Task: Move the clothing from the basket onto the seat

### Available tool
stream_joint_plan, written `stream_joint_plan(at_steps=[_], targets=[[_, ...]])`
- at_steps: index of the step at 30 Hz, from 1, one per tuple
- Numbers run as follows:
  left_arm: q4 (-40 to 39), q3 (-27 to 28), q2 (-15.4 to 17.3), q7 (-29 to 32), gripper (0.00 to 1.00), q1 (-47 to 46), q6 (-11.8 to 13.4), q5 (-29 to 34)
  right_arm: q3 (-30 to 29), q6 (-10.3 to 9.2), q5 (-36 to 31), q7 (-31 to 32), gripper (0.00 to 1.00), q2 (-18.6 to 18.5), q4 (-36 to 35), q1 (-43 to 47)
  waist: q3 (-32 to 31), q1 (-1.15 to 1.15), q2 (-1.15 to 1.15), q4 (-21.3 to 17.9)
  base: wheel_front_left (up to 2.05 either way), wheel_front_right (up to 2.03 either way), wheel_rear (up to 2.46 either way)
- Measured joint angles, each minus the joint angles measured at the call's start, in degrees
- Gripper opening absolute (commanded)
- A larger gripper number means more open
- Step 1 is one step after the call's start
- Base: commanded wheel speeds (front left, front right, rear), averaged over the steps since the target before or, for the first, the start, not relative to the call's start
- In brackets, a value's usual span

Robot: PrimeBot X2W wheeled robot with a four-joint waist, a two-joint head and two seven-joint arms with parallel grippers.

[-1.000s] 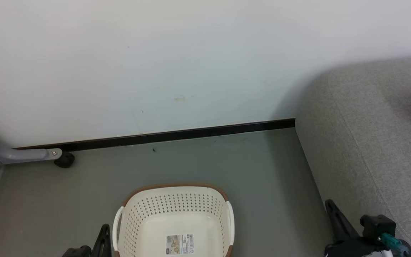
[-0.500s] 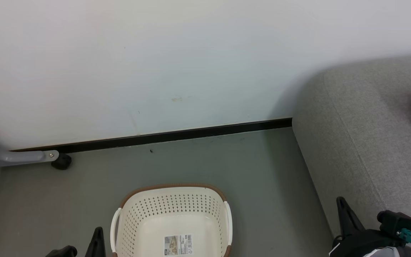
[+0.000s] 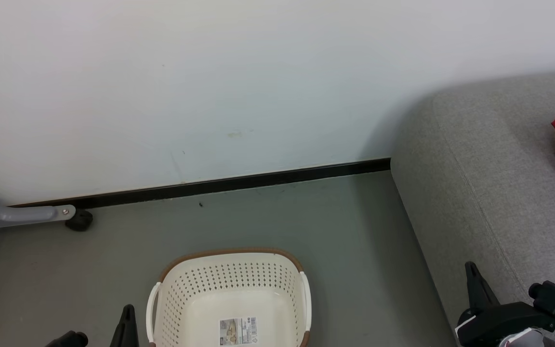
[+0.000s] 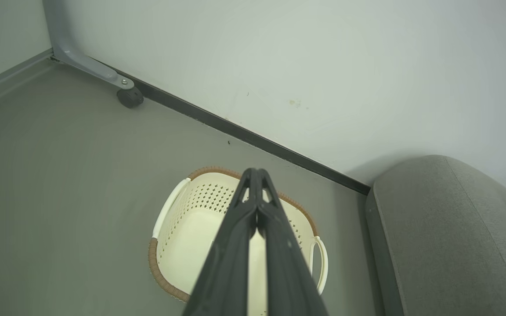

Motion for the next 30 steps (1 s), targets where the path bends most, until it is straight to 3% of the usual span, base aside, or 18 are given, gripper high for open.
stream_joint_plan(at_steps=[30], targets=[[-3.4, 2.5, -0.3, 6.2, 0.00, -1.4, -2.5, -24.0, -7.0, 2.20, 22.1, 6.5, 0.00, 1.3, -3.8, 0.0, 0.2, 0.00, 0.00, -1.3, 0.00, 0.00, 0.00]])
